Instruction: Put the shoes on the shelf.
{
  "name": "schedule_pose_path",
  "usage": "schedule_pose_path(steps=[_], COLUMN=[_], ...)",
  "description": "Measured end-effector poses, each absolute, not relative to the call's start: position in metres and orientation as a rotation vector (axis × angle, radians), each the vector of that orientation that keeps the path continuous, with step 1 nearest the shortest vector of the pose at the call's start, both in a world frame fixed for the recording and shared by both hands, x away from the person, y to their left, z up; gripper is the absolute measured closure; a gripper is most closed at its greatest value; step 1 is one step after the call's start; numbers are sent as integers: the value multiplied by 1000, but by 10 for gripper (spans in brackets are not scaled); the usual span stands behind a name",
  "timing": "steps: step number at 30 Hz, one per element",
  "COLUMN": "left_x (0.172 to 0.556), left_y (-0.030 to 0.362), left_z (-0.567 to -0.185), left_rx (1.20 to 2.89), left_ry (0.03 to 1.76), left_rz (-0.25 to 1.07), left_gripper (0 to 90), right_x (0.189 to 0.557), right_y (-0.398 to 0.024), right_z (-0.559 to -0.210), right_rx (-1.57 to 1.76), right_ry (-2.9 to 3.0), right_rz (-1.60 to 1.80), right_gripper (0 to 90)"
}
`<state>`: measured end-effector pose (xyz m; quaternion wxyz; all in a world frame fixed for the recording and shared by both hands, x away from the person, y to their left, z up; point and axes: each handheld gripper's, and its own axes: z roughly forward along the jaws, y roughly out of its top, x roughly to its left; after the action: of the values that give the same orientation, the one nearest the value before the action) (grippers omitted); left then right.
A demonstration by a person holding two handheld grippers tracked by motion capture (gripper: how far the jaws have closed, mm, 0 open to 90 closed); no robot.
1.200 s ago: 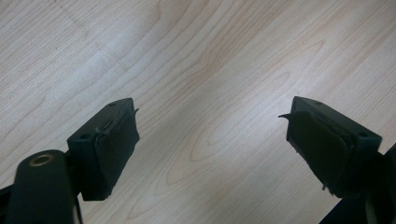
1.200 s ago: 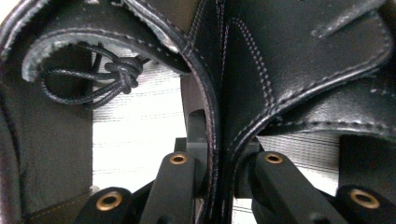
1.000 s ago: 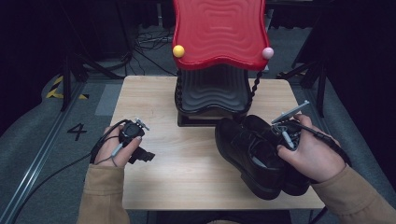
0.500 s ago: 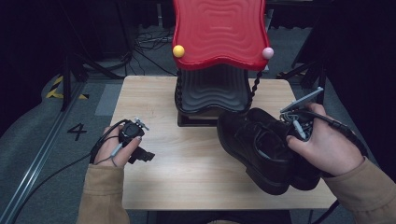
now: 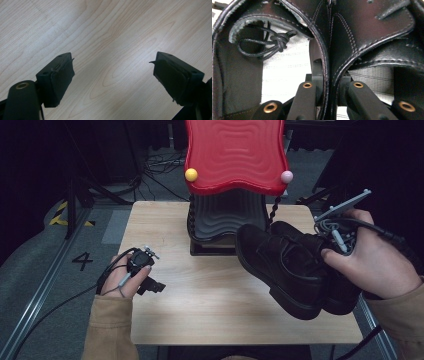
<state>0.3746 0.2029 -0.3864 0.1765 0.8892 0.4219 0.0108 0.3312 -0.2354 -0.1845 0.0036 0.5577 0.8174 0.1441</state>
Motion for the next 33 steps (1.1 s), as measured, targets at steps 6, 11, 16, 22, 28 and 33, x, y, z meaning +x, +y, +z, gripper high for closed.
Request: schedule_pose_path(steps=[6,11,16,22,28,33], left_x=[375,375,375,373,367,367], left_y=[205,206,206,205,212,212], left_z=[-385,-385,-386,-387,-388,-390], left_rx=[2508,2504,2506,2512,2502,2503], left_ry=[1198,1198,1200,1207,1235,1236], left_rz=[30,32,37,33,45,43], left_gripper=[174,174,174,174,173,173], right_x=[331,332,331,330,334,345], right_y=[-235,-236,-236,-237,-233,-219], right_z=[-166,-152,-138,-117,-96,-73], right_rx=[1733,1718,1712,1707,1702,1692], right_ry=[2564,2574,2566,2549,2532,2505], right_rz=[482,520,535,568,583,599], right_gripper=[823,823,823,823,823,823])
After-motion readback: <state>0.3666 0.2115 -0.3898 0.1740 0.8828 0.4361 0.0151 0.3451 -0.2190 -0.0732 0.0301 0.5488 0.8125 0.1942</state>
